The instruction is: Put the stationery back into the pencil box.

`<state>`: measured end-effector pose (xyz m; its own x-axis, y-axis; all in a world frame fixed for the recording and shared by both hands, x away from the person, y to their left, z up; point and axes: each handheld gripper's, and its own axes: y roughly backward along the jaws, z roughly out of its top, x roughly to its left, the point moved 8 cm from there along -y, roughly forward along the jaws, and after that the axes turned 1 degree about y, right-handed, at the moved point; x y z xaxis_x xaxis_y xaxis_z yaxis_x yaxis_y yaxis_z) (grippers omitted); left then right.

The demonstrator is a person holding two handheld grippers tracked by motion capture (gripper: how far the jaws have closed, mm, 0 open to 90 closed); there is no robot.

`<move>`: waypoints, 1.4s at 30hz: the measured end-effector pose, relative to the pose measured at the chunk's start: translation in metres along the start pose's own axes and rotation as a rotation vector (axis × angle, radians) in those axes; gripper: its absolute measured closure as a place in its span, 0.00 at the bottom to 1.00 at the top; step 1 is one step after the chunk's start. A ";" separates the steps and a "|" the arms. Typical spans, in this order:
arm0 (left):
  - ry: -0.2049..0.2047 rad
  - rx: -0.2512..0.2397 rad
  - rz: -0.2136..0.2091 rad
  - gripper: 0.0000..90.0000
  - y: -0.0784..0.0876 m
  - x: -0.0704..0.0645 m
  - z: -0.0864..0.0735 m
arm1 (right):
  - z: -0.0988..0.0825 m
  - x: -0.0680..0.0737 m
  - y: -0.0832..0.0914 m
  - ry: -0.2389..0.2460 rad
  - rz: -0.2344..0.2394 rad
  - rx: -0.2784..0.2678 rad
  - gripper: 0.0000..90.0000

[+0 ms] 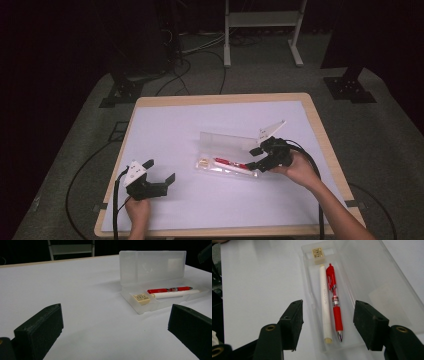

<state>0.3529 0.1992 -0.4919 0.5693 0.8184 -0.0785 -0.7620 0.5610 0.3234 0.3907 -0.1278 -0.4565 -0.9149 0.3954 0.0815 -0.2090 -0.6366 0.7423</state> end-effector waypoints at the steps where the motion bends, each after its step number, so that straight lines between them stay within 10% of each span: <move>1: 0.000 0.000 0.000 0.00 0.000 0.000 0.000 | 0.000 0.000 0.000 0.000 0.000 0.000 0.44; 42: -0.010 0.008 0.010 0.00 -0.001 -0.001 0.000 | -0.065 -0.009 0.030 -0.077 -0.032 -0.025 0.44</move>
<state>0.3530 0.1977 -0.4926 0.5649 0.8225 -0.0657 -0.7651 0.5520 0.3315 0.3698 -0.1934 -0.4784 -0.8783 0.4654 0.1096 -0.2476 -0.6388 0.7284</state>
